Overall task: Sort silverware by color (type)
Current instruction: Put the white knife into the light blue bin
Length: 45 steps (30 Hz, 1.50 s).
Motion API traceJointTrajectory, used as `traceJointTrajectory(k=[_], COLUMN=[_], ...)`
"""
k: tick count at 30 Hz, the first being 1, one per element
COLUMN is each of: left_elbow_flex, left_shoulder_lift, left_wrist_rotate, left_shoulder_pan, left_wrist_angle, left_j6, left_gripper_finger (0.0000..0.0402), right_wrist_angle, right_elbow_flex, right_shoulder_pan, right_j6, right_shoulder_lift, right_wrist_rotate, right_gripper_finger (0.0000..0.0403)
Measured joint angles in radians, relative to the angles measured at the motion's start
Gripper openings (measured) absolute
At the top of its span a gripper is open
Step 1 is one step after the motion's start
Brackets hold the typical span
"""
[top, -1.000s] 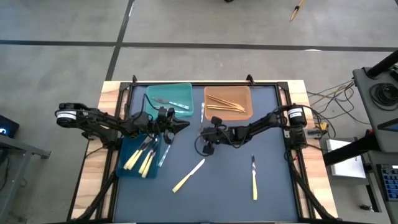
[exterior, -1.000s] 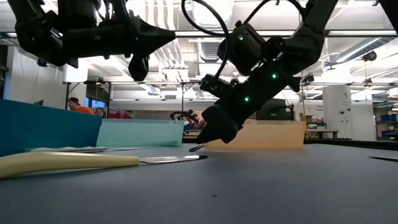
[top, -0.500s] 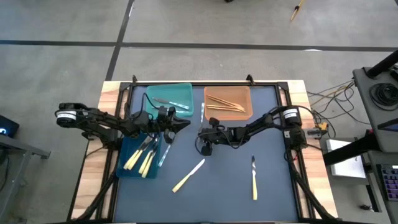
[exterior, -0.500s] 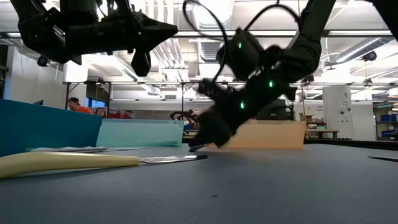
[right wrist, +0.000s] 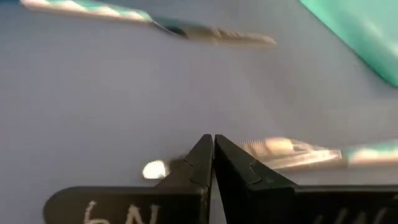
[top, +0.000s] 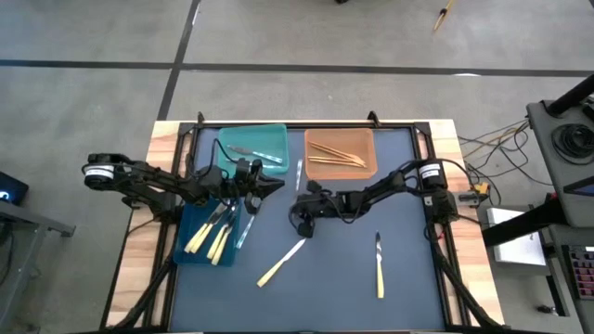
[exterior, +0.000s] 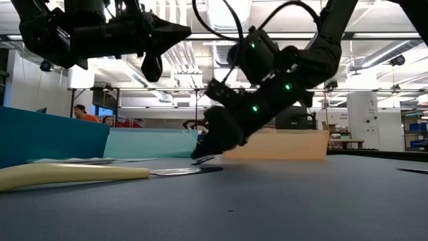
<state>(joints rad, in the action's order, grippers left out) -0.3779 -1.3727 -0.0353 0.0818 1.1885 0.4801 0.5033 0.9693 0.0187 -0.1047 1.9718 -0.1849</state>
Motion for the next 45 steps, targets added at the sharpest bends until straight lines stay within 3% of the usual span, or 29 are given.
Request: traceJointTrajectory(k=[6, 15, 20, 29, 37, 45], left_elbow_flex=[0.000, 0.000, 0.000, -0.004, -0.181, -0.401], left_shoulder_lift=[0.000, 0.000, 0.000, -0.001, -0.033, -0.189], left_wrist_rotate=[0.000, 0.000, 0.011, 0.258, 0.318, 0.394], left_shoulder_pan=[0.000, 0.000, -0.002, -0.106, -0.141, -0.176], left_wrist_angle=[0.000, -0.018, -0.070, -0.241, -0.664, -1.024], left_j6=[0.000, 0.000, 0.011, 0.019, 0.032, 0.061], left_gripper_finger=[0.0000, 0.0000, 0.0000, 0.0000, 0.0000, 0.0000], right_wrist_angle=[-0.006, -0.166, -0.290, -0.512, -0.517, -0.519], right_elbow_flex=[0.071, 0.105, 0.104, 0.069, -0.005, -0.041], right_shoulder_pan=[0.024, 0.024, 0.025, 0.025, 0.025, 0.025], right_j6=[0.046, 0.109, 0.154, 0.174, 0.155, 0.156], right_shoulder_lift=[0.000, -0.066, -0.135, -0.305, -0.484, -0.552], right_wrist_rotate=[0.016, -0.001, -0.072, -0.183, -0.183, -0.183], right_gripper_finger=[0.0009, 0.0009, 0.0009, 0.0009, 0.0009, 0.0009])
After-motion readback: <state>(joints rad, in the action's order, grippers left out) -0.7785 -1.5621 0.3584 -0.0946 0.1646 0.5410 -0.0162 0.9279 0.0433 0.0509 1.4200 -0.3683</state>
